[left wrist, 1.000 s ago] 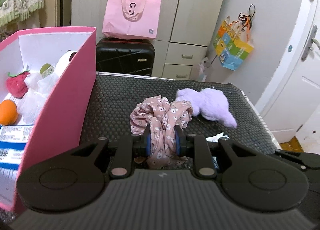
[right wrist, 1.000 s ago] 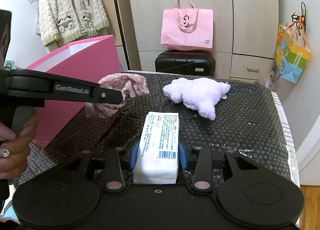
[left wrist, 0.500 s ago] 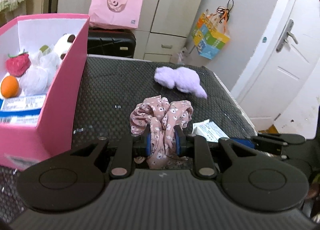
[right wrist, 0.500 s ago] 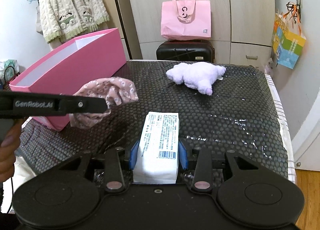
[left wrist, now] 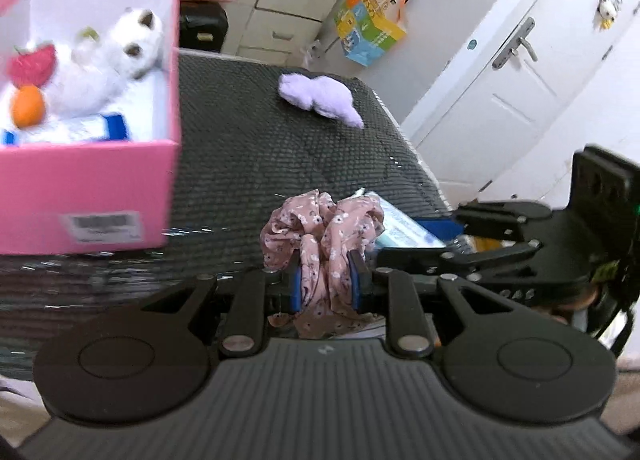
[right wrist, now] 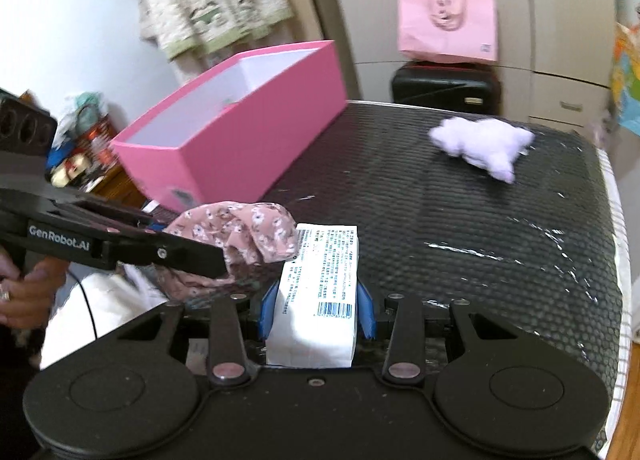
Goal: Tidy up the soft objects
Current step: 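Lift the scrunchie and wipe pack and carry them toward the pink box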
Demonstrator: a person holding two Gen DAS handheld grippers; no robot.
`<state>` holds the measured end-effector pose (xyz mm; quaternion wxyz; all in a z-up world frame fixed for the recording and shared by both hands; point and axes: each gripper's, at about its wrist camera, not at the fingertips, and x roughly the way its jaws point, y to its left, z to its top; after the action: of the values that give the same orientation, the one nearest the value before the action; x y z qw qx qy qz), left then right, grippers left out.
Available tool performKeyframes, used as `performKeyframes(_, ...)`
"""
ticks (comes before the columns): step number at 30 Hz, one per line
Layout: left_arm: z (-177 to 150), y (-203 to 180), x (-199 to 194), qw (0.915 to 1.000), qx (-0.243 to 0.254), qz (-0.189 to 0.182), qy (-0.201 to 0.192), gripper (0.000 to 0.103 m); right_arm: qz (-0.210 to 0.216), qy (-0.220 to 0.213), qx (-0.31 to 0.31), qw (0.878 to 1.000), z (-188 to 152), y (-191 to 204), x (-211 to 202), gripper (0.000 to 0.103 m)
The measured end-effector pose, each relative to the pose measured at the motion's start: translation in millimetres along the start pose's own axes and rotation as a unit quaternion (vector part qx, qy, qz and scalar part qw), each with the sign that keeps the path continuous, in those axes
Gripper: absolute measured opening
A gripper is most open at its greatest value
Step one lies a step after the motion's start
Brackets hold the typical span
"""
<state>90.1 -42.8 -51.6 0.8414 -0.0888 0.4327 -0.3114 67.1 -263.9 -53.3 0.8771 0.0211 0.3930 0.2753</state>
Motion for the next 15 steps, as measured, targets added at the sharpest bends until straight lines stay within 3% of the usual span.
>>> performKeyframes(6,3.1,7.2,-52.7,0.9987,0.024,0.043,-0.017,0.021,0.034,0.018,-0.039,0.998,19.3,31.6,-10.0,0.045)
performKeyframes(15,14.8,20.4,-120.4,0.9949,0.054,0.074,-0.042,0.021,0.111,0.044,-0.061,0.991,43.0,73.9,-6.2,0.045)
